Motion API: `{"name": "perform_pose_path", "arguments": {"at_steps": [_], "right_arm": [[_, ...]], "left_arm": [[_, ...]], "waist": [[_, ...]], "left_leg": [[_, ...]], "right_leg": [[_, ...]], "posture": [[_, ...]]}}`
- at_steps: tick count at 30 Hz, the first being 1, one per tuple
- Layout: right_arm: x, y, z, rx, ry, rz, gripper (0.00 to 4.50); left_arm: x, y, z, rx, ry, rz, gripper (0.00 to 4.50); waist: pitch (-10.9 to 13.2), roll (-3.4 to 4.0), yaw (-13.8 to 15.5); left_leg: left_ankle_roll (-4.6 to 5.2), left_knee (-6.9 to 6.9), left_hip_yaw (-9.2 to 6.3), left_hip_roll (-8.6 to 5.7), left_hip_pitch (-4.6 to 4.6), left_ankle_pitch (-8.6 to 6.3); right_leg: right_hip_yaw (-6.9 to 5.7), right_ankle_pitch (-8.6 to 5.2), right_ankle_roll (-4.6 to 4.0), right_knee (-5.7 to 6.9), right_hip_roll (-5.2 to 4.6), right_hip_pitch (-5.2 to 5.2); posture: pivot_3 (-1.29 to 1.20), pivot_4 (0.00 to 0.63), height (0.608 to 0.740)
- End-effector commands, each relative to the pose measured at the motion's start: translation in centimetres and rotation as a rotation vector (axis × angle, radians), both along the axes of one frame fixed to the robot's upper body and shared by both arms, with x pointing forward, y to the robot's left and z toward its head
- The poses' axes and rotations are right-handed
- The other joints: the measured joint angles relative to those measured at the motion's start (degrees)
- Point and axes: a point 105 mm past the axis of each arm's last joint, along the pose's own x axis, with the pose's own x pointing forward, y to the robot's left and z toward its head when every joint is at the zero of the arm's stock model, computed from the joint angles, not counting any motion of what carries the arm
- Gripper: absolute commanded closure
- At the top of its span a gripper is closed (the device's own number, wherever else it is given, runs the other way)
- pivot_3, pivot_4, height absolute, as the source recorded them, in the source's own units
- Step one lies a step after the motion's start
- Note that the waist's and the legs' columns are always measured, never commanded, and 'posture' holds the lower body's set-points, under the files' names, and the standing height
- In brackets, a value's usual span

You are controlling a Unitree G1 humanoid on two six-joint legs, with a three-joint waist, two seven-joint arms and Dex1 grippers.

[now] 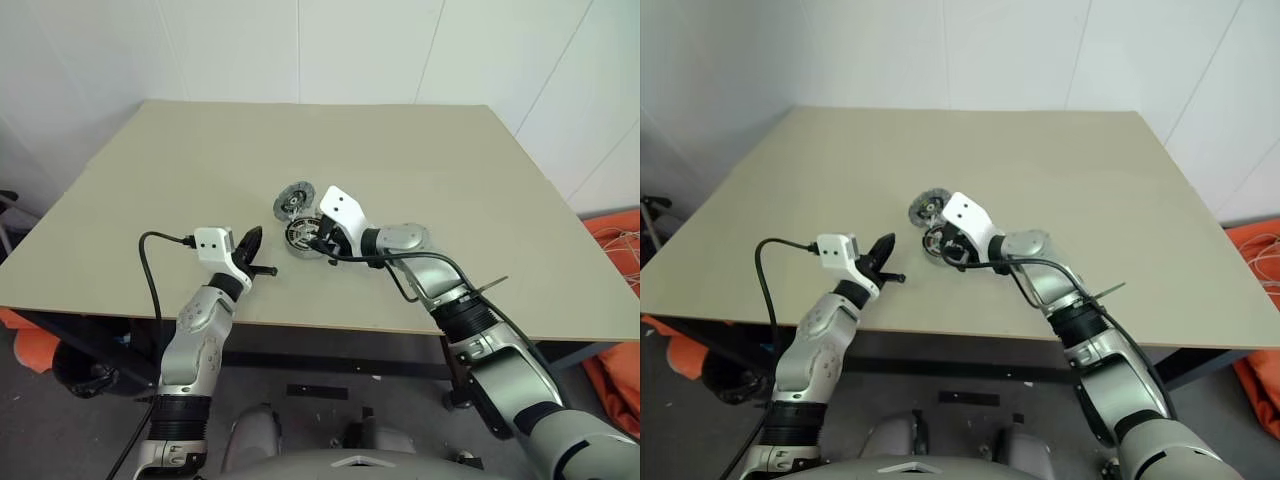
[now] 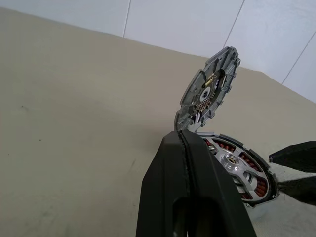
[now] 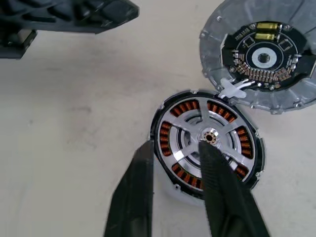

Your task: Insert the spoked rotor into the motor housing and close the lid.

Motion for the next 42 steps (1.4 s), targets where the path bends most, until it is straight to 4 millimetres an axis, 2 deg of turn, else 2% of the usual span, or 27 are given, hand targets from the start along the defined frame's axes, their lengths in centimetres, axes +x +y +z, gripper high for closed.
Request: {"name": "perform_pose_path", "arguments": {"at_steps": [1,5,12,22,42], "right_arm": [[0.3,0.6,2.2,-0.047,-0.094,0.102,1.89],[0.7,0.8,2.4,-0.103,-0.122,0.149,0.59],[0.8,0.9,1.9,-0.262,-0.147,0.299,0.59],[1.3,0.0,0.4,-0.433,-0.138,0.403,0.59],[2.2,-0.1,-0.2,-0.497,-0.133,0.428,0.59]], "left_arm": [[0.3,-0.3,1.2,0.002,-0.049,-0.012,4.5],[0.2,-0.3,1.1,0.002,-0.046,-0.015,4.5],[0.2,-0.6,0.9,0.003,-0.04,-0.025,4.5],[0.2,-0.8,0.7,-0.006,-0.035,-0.022,4.5],[0.2,-0.8,0.5,-0.021,-0.027,-0.017,4.5]], "waist": [[0.0,0.0,-0.1],[0.0,0.0,-0.1],[0.0,0.0,0.0],[0.0,0.0,0.0],[0.0,0.0,-0.1]], "left_leg": [[0.0,0.01,0.0,0.01,0.01,0.0],[0.16,0.02,0.0,0.01,0.01,-0.09],[0.2,0.1,0.0,0.02,-0.16,-0.11],[0.31,0.17,0.0,0.03,-0.23,-0.16],[0.34,0.21,0.0,0.05,-0.25,-0.16]], "right_leg": [[0.0,0.0,0.0,0.01,0.0,0.0],[-0.01,0.0,-0.02,0.03,0.0,0.0],[-0.03,0.01,-0.03,0.05,-0.01,-0.1],[-0.05,0.01,-0.05,0.14,-0.03,-0.15],[-0.07,-0.04,-0.16,0.32,-0.03,-0.23]], "posture": [[0.0,0.0,0.74],[0.0,0.0,0.74],[0.0,0.0,0.74],[0.0,0.0,0.74],[0.0,0.0,0.74]]}}
